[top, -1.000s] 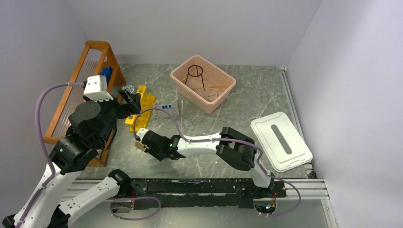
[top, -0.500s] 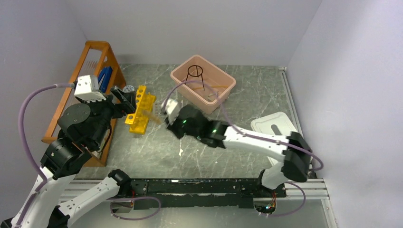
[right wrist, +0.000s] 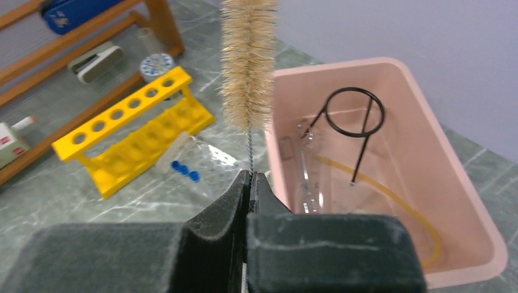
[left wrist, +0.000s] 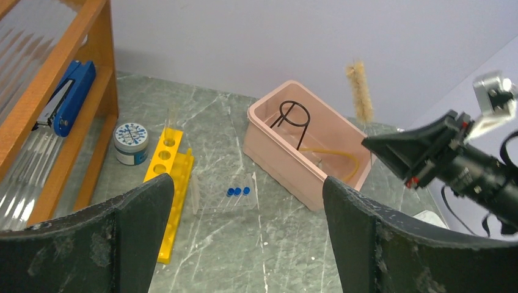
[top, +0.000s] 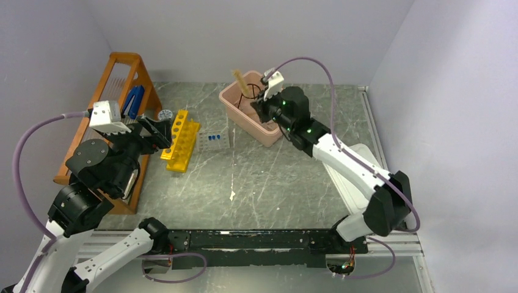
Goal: Organize the chemistry lab equipment
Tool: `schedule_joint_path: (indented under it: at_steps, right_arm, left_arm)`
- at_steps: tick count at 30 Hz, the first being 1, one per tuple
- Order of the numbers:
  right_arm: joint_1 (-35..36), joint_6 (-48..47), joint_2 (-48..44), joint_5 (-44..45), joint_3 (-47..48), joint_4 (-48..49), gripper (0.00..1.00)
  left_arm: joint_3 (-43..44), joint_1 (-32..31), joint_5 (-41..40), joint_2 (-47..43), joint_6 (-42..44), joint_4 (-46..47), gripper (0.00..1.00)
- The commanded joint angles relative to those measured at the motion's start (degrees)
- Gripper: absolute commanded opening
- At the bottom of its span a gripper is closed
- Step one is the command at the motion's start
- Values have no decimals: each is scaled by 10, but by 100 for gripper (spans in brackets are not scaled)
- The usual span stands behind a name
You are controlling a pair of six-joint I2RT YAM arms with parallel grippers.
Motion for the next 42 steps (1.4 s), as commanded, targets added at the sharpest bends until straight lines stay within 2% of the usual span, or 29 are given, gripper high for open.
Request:
schedule_joint_path:
  at_steps: [1,6,12,22,23,25,32,42]
  right_arm:
    - [-81,-14,48,-108,43,4,0]
    - [-123,-37,117,-184,98,-33,0]
    - [-139,-77,203,-226,154,-103,0]
    - [-140,-108,315,-226,240,-191,0]
    - [-140,-107,322,-223,245,-195,2]
    - [-140,-97,333,-216,258,-206,11]
    - [-140,-56,328,-199,280,-212,31]
    - [-148,51,222,-148,238,-173,37]
  left_arm:
    - [-17,1,19,4,-3,10,95]
    - [-22,1,24,10,-5,8,95]
    - [-31,1,29,14,-8,10,95]
    - [-44,1,46,26,-13,11,95]
    - [-46,1,49,28,-15,11,95]
    - [-54,1,54,30,-17,15,95]
    - [-68,1,71,50,-8,33,95]
    - [-98,1,95,57,-16,57,95]
